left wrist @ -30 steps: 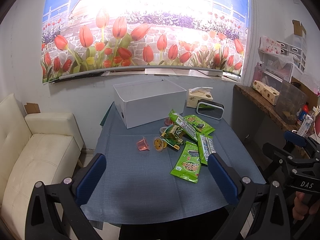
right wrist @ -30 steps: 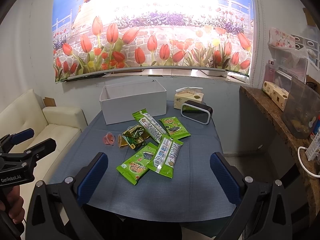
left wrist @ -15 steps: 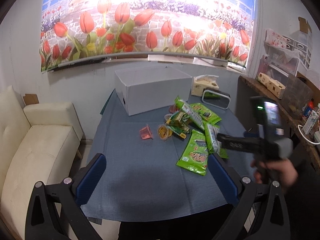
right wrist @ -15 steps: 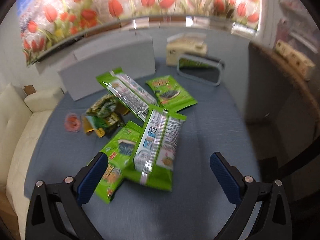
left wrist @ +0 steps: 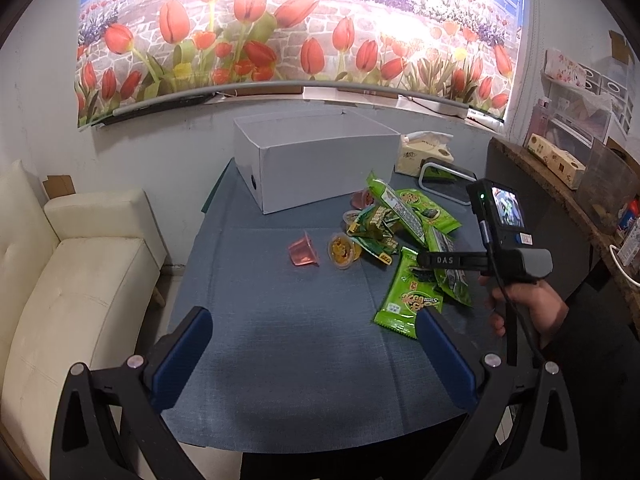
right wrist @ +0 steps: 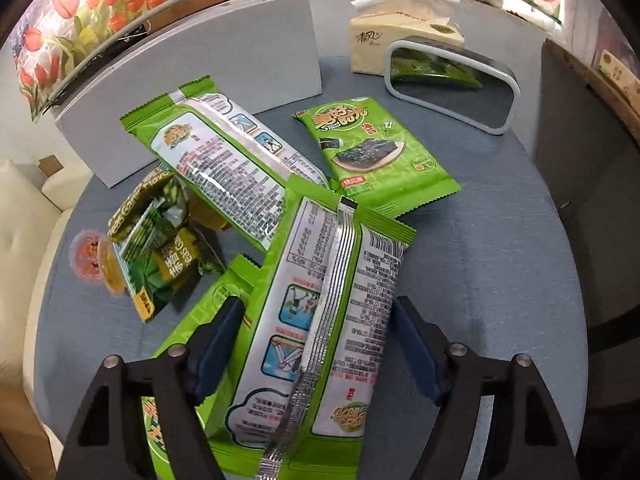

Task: Organize snacks
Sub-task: 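Grasp the long green-and-white snack bag with the right gripper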

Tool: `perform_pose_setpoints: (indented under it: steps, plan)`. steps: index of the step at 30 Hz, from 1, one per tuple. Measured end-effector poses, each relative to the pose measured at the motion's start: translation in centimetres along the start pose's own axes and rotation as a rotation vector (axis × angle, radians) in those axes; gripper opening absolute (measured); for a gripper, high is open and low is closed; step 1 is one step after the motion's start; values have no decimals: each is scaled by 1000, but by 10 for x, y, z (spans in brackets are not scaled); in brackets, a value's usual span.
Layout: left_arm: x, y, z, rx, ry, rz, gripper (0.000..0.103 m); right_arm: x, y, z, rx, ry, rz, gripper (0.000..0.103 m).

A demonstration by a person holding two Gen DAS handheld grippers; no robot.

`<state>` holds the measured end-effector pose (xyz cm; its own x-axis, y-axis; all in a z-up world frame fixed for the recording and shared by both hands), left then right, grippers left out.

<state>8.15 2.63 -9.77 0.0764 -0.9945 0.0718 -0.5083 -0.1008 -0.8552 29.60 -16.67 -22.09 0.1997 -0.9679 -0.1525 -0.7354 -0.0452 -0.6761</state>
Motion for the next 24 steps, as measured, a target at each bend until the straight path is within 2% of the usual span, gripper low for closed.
perform_pose_setpoints:
  steps: [8, 12, 15, 18, 24]
  plan:
    - [7, 3, 6, -10, 8, 21, 103, 6, -3, 0, -1, -19, 35, 68]
    - [14, 3, 13, -17, 30, 47, 103, 11, -6, -15, 32, -22, 35, 67]
    - [23, 3, 22, -12, 50, 93, 103, 15, -4, -41, 70, -39, 29, 67]
    - [43, 6, 41, -33, 108, 152, 103, 23, 0, -79, 118, -63, 34, 67]
    - [96, 27, 100, -135, 186, 250, 103, 41, 5, -149, 231, -68, 36, 67]
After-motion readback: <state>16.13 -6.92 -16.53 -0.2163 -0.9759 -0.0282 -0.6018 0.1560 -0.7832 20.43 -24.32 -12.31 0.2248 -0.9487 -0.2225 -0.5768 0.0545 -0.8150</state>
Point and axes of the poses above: each gripper's, at about its wrist camera, not at the fingertips, and z roughly the way its jaws point, x to its right, y to its underside, the point moved 5 cm from there along z, roughly the way its jaws point, and after that the axes turned 12 degrees about x, right-handed, at the moved point
